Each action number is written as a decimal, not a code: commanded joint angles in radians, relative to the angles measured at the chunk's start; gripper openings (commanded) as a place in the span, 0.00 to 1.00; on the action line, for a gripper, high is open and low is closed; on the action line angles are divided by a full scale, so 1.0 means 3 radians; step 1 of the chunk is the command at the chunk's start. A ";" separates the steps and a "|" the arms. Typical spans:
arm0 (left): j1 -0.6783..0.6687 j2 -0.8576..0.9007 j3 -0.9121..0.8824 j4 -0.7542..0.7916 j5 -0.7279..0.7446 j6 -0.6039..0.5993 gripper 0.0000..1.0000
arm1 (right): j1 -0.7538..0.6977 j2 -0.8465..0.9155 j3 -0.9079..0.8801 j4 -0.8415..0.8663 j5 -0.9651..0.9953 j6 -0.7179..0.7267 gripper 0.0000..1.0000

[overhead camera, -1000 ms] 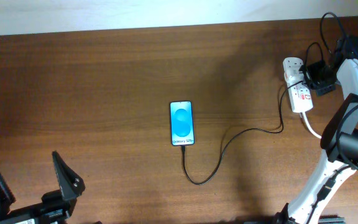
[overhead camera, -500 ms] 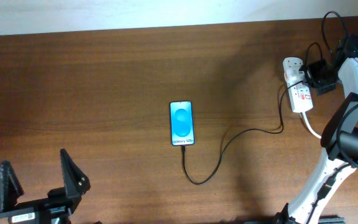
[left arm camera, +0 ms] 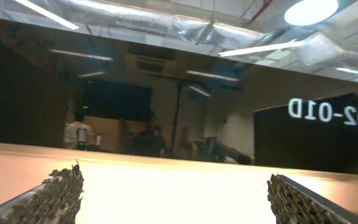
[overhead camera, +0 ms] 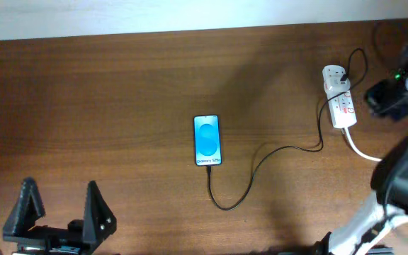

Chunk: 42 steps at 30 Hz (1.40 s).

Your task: Plug charger to phone and switch on socket

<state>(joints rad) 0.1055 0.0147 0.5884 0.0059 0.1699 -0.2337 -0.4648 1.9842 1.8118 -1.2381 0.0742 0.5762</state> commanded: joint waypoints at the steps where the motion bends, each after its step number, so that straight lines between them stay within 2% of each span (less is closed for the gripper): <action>1: -0.0084 -0.0029 0.0153 0.0017 0.0020 -0.0053 0.99 | 0.0051 -0.0783 0.0025 0.0009 0.0253 -0.0137 0.04; 5: -0.0084 -0.0029 0.0256 0.0011 0.0033 -0.0055 0.99 | 0.0172 -0.1849 0.0025 0.0089 0.0230 -0.0385 0.04; 8: -0.0117 -0.0029 0.0275 -0.0076 0.0034 -0.0055 0.99 | 0.0200 -0.2527 0.0025 0.0062 0.0230 -0.0390 0.04; 10: -0.0276 -0.0029 0.0320 -0.0076 0.0032 -0.0053 0.99 | 0.0200 -0.3021 0.0025 0.0029 0.0230 -0.0388 0.16; 12: -0.0408 -0.0029 0.0346 -0.0076 0.0031 -0.0053 0.99 | 0.0200 -0.3309 0.0025 -0.0069 0.0230 -0.0388 0.22; 14: -0.0454 -0.0029 0.0380 -0.0089 0.0022 -0.0052 0.99 | 0.0200 -0.3605 0.0025 -0.0244 0.0221 -0.0387 0.37; 16: -0.0451 -0.0029 0.0380 -0.0303 0.0022 -0.0053 0.99 | 0.0200 -0.3740 0.0023 -0.0351 0.0111 -0.0387 0.67; 17: -0.0453 -0.0029 0.0380 -0.0431 0.0037 -0.0053 0.99 | 0.0200 -0.3769 0.0023 -0.0422 0.0104 -0.0387 0.95; 18: -0.0451 -0.0029 0.0379 -0.0682 0.0033 -0.0053 0.99 | 0.0200 -0.3773 0.0023 -0.0519 0.0104 -0.0388 0.99; 19: -0.0451 -0.0029 0.0379 -0.0829 0.0034 -0.0055 0.99 | 0.0200 -0.3773 0.0020 -0.0657 0.0104 -0.0388 0.99; 22: -0.0453 -0.0029 0.0379 -0.0851 0.0034 -0.0053 0.99 | 0.0200 -0.3773 0.0020 -0.0837 0.0104 -0.0388 0.99; 28: -0.0451 -0.0029 0.0379 -0.0866 0.0034 -0.0053 0.99 | 0.0200 -0.3773 0.0020 -0.0889 0.0104 -0.0388 0.98; 30: -0.0451 -0.0029 0.0379 -0.1053 0.0034 -0.0053 0.99 | 0.0200 -0.3773 0.0020 -0.0889 0.0104 -0.0388 0.99; 33: -0.0453 -0.0029 0.0379 -0.1690 0.0033 -0.0053 0.99 | 0.0200 -0.3773 0.0020 -0.0888 0.0104 -0.0388 0.99; 38: -0.0451 -0.0029 0.0379 -0.3681 0.0033 -0.0053 1.00 | 0.0212 -0.3824 -0.0131 -0.0973 0.0005 -0.0388 0.99; 40: -0.0451 -0.0029 0.0379 -0.4552 0.0042 -0.0056 0.99 | 0.0422 -0.4082 -0.0573 -0.0661 0.0006 -0.0392 0.98; 42: -0.0451 -0.0028 0.0379 -0.4768 0.0083 -0.0042 0.99 | 0.0748 -0.4514 -0.1324 0.0048 0.0008 -0.0427 0.99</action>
<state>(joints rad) -0.0261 0.0101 0.6975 -1.3975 0.1787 -0.2459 -0.3317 0.7513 1.6039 -1.3685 0.0834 0.4629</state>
